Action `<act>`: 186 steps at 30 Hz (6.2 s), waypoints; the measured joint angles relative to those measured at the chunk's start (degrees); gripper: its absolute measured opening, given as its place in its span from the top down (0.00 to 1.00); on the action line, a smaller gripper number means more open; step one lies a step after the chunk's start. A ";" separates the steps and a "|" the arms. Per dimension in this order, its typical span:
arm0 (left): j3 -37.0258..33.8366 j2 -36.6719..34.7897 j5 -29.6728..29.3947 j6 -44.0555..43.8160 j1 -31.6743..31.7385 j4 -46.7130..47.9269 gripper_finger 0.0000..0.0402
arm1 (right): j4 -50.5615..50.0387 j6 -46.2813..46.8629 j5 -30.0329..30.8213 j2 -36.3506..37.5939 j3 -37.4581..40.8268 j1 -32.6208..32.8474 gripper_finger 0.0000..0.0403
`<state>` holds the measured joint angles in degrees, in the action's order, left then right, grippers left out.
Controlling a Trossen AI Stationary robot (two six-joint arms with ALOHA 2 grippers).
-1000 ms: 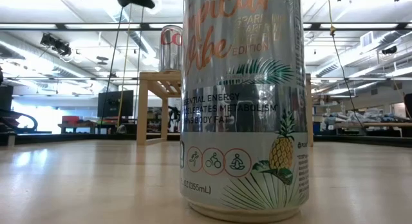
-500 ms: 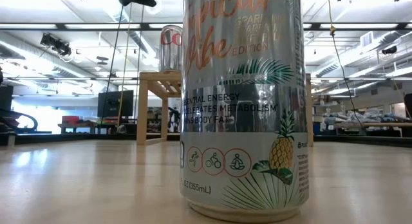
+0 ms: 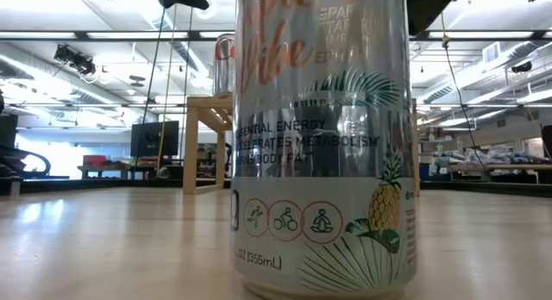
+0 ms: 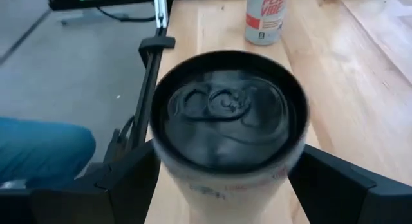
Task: Place canned beverage on shelf
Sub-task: Put the white-yellow soda can aligned with the other white-yellow soda can on the shelf
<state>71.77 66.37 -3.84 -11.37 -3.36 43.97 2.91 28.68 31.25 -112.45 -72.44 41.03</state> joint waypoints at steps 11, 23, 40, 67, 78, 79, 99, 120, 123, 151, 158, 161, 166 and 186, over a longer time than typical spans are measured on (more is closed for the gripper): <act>0.00 0.00 0.00 -0.34 0.02 -0.04 0.17 | 6.24 2.34 -2.85 -4.75 0.04 -1.85 0.19; 0.00 0.00 0.00 -0.03 0.02 -0.01 0.17 | 6.50 2.90 -3.26 -4.21 0.02 -1.19 0.29; 0.00 0.00 0.00 -0.03 -0.04 1.68 0.17 | 4.74 -2.83 -6.95 0.92 0.04 -3.37 0.33; 0.00 0.00 0.07 0.67 -6.62 3.06 0.17 | -28.79 -29.80 -29.01 38.11 0.02 -32.95 0.33; 0.00 0.00 -0.47 3.01 -6.59 1.71 0.17 | -31.41 -37.89 -41.20 39.66 0.02 -47.16 0.33; 0.00 0.00 -0.83 3.02 -6.16 1.15 0.17 | -31.40 -38.49 -42.13 39.66 0.02 -48.19 0.33; 0.00 -0.01 -1.18 8.10 -0.57 1.36 0.17 | -32.28 -43.20 -66.23 39.35 0.02 -67.92 0.33; 0.00 0.00 -1.16 11.03 -0.57 1.84 0.17 | -30.57 -49.17 -67.09 30.48 -0.73 -74.17 0.33; 0.00 -0.01 -1.17 11.07 -0.57 2.04 0.17 | -30.36 -49.28 -67.19 30.13 -0.83 -74.19 0.31; 0.00 0.00 -1.16 11.18 -0.57 2.40 0.17 | -32.32 -49.34 -65.31 31.94 -0.64 -73.71 0.25; 0.00 0.00 -1.16 11.18 -0.57 2.40 0.17 | -32.19 -51.06 -65.12 31.94 -0.64 -73.62 0.24; 0.00 0.00 -1.18 11.16 -0.57 2.40 0.17 | -31.96 -51.35 -63.54 31.95 -0.66 -73.04 0.24; 0.00 0.00 -1.16 11.14 -0.57 2.40 0.17 | -31.93 -51.33 -59.92 31.99 -0.66 -72.03 0.24; 0.00 0.00 -1.16 11.05 -0.57 3.58 0.17 | -31.69 -49.87 -59.37 33.07 -0.66 -71.90 0.24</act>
<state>71.77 66.37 -4.99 -0.32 -3.92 47.55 -28.77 -21.19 -28.12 -79.39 -73.10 -30.87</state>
